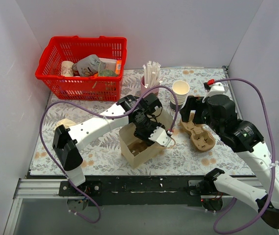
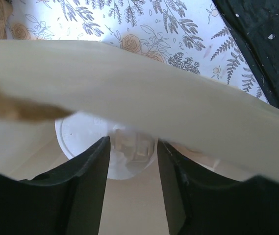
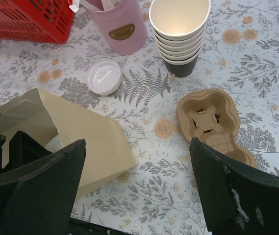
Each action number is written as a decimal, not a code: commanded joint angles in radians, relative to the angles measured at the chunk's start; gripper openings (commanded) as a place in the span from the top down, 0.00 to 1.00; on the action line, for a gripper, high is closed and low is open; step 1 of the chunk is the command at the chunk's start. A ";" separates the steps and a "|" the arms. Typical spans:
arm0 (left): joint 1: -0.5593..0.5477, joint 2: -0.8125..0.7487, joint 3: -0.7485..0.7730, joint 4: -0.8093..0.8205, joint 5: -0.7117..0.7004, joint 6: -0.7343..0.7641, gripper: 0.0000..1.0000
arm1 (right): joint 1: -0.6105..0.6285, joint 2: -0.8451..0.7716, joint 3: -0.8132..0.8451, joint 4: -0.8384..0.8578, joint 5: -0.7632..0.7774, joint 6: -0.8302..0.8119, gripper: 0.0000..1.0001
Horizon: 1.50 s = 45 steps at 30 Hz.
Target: Pack the takeout coffee
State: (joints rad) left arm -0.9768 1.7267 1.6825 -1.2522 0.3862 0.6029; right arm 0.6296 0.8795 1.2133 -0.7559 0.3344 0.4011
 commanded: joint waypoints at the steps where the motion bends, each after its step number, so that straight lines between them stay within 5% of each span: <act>1: 0.004 -0.018 0.046 0.003 0.023 -0.008 0.55 | -0.004 -0.024 0.014 0.026 0.017 0.015 0.06; 6: 0.003 -0.029 0.057 0.008 0.025 -0.017 0.41 | -0.004 -0.028 0.009 0.024 0.017 0.019 0.06; 17: 0.003 -0.093 0.056 0.112 -0.029 -0.094 0.32 | -0.002 -0.039 0.008 0.030 0.011 0.025 0.05; 19: 0.003 -0.108 0.054 0.117 -0.036 -0.095 0.13 | -0.002 -0.045 0.005 0.030 0.005 0.027 0.06; 38: 0.000 -0.325 -0.044 0.486 -0.124 -0.236 0.02 | -0.002 -0.093 -0.008 0.036 0.002 0.047 0.06; 43: -0.002 -0.285 0.029 0.771 -0.254 -0.483 0.02 | -0.002 -0.114 -0.004 0.039 0.023 0.056 0.06; 45: -0.002 -0.228 0.123 0.865 -0.416 -0.682 0.02 | -0.004 -0.117 -0.008 0.043 0.034 0.059 0.06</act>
State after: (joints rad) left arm -0.9771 1.4467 1.6718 -0.6720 0.1986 0.2379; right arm 0.6292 0.7784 1.2118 -0.7532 0.3378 0.4435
